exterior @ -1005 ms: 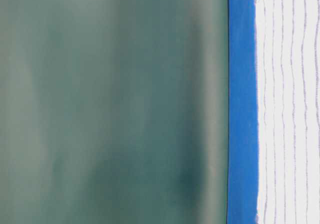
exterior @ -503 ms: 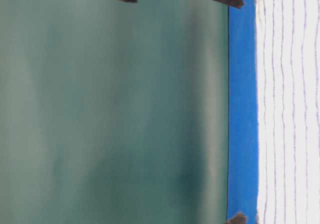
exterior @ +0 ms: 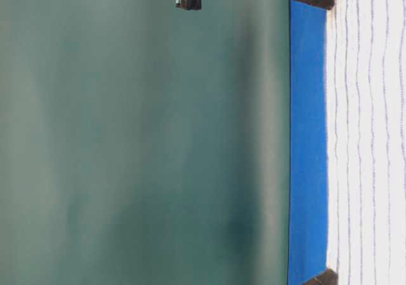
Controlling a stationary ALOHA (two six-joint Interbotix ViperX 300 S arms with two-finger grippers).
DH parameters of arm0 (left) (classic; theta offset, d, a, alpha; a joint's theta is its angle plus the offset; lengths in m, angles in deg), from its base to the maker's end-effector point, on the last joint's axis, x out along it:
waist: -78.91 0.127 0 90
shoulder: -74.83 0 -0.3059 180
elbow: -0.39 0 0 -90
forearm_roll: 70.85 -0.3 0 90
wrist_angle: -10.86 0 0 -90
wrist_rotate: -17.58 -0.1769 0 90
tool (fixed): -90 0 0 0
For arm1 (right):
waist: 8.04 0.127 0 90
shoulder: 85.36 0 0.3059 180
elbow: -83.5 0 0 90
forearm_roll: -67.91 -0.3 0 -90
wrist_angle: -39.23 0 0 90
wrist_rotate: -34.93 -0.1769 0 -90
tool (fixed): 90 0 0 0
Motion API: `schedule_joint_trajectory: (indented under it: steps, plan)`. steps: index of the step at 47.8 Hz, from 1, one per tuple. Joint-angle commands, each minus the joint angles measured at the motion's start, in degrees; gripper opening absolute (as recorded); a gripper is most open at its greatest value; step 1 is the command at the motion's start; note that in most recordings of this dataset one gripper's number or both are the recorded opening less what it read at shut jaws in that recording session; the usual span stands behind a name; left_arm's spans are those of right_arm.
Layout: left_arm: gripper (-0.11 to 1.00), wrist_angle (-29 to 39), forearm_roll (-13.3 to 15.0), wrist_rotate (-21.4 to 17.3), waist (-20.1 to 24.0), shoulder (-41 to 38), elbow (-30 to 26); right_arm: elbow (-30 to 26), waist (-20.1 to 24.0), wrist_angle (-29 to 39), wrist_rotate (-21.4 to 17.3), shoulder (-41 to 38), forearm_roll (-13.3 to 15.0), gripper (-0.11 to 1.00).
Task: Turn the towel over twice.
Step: 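Lift the held corners and pull them toward the far side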
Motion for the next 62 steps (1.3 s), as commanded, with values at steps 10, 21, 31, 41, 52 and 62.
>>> schedule_joint_trajectory:
  steps: [10, 21, 31, 41, 52, 62]
  plan:
    - [0.05, 1.6, -0.1, -0.2, 0.2, 0.5, -0.6, -0.5, -0.3, -0.9, 0.1, 0.7, 0.4, 0.05]
    - [0.04, 1.8, -0.1, -0.2, 0.2, 0.9, -0.7, -0.4, -0.2, -1.9, 0.0, 1.1, 0.2, 0.05]
    - [0.04, 3.1, -0.1, -0.3, 0.4, 5.2, -1.6, -0.9, -0.3, -1.5, -0.2, 4.7, 0.1, 0.05]
    - [0.04, 10.2, -0.1, -3.5, 2.2, 14.9, -4.7, -1.3, -1.4, 1.5, -0.3, 12.5, 0.0, 0.05]
    - [0.04, 15.1, -0.1, -8.2, 2.9, 25.1, -8.4, -3.3, -1.5, 9.1, 0.1, 24.1, 0.6, 0.05]
    - [0.04, 15.1, -0.1, -9.7, 3.0, 31.1, -10.2, -5.3, -1.5, 14.5, 0.1, 33.7, 1.6, 0.05]
